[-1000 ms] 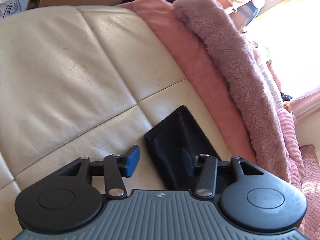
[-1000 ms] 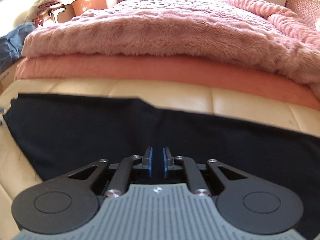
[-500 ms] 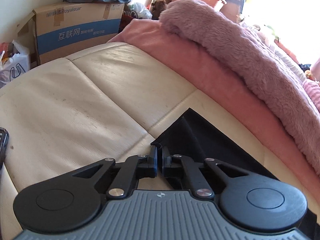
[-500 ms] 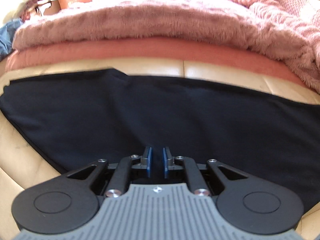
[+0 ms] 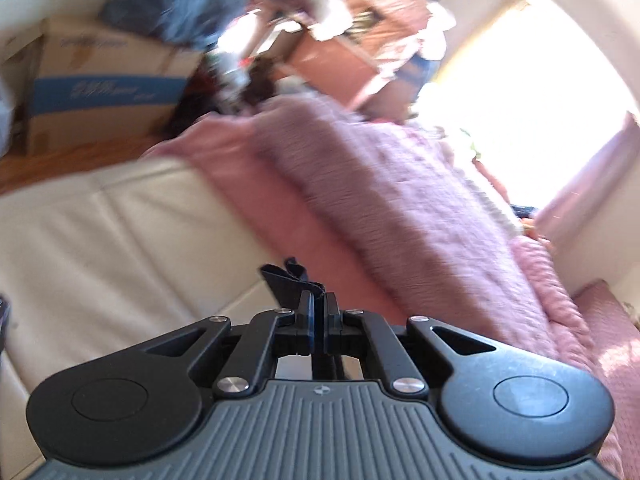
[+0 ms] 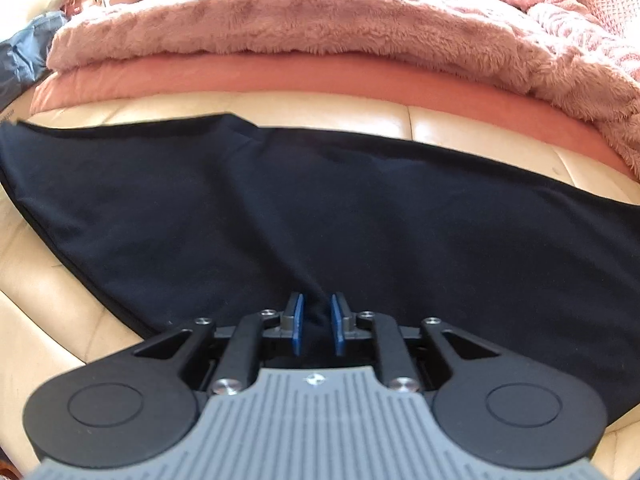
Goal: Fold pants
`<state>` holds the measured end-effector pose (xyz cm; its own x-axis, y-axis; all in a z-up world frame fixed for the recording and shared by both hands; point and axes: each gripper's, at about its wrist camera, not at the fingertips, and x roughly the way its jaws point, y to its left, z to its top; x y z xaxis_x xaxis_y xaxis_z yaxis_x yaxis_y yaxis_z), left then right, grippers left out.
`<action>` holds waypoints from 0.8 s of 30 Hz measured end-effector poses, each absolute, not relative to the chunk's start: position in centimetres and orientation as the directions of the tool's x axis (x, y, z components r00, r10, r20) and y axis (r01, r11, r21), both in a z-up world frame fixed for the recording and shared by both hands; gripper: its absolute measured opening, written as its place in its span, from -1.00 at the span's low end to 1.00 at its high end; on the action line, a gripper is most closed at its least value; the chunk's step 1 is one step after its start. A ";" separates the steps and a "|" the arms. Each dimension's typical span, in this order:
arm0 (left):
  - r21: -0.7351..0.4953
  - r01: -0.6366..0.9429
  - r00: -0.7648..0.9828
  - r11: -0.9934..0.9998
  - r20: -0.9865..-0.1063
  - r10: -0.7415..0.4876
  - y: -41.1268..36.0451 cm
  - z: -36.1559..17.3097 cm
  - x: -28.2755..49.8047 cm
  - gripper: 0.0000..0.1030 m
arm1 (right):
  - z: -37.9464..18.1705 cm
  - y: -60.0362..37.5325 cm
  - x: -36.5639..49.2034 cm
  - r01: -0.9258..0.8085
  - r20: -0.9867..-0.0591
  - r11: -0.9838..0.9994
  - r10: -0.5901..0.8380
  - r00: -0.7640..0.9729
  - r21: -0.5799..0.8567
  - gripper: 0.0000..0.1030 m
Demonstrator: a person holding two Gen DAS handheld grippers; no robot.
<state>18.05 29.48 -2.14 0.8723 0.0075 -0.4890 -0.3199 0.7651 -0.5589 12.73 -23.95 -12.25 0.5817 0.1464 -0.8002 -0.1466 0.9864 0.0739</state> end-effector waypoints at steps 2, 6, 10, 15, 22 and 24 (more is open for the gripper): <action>-0.551 -0.221 0.897 0.805 -0.438 -0.053 26.5 0.3 18.4 -0.94 | -11.9 -24.2 12.4 -0.128 -0.786 0.986 0.162 0.596 0.106 -0.76; -0.507 -0.033 0.913 0.862 -0.367 -0.181 18.8 3.9 19.4 -0.94 | -11.1 -24.2 12.1 -0.118 -0.770 0.984 0.177 0.614 0.133 -0.76; -0.420 0.127 0.896 0.899 -0.340 -0.286 9.9 5.0 19.7 -0.94 | -10.3 -25.2 11.0 -0.109 -0.749 0.981 0.195 0.633 0.163 -0.76; -0.412 0.232 0.784 0.881 -0.457 -0.421 1.0 -0.1 20.3 -0.94 | -9.7 -27.0 9.3 -0.074 -0.738 0.977 0.200 0.644 0.200 -0.45; -0.339 0.302 0.514 0.891 -0.730 -0.451 -5.6 -12.0 16.9 -0.94 | -10.7 -29.6 6.8 -0.002 -0.759 0.969 0.197 0.620 0.249 -0.44; -0.357 0.285 0.455 0.889 -0.766 -0.454 -5.6 -13.4 16.2 -0.93 | -11.0 -29.9 6.2 0.009 -0.761 0.964 0.205 0.615 0.267 -0.44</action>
<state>16.22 -5.56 -13.39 0.4549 -0.4538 -0.7663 0.2851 0.8894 -0.3574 6.24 -29.88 -10.98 0.6153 0.2050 -0.7611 0.0086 0.9638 0.2665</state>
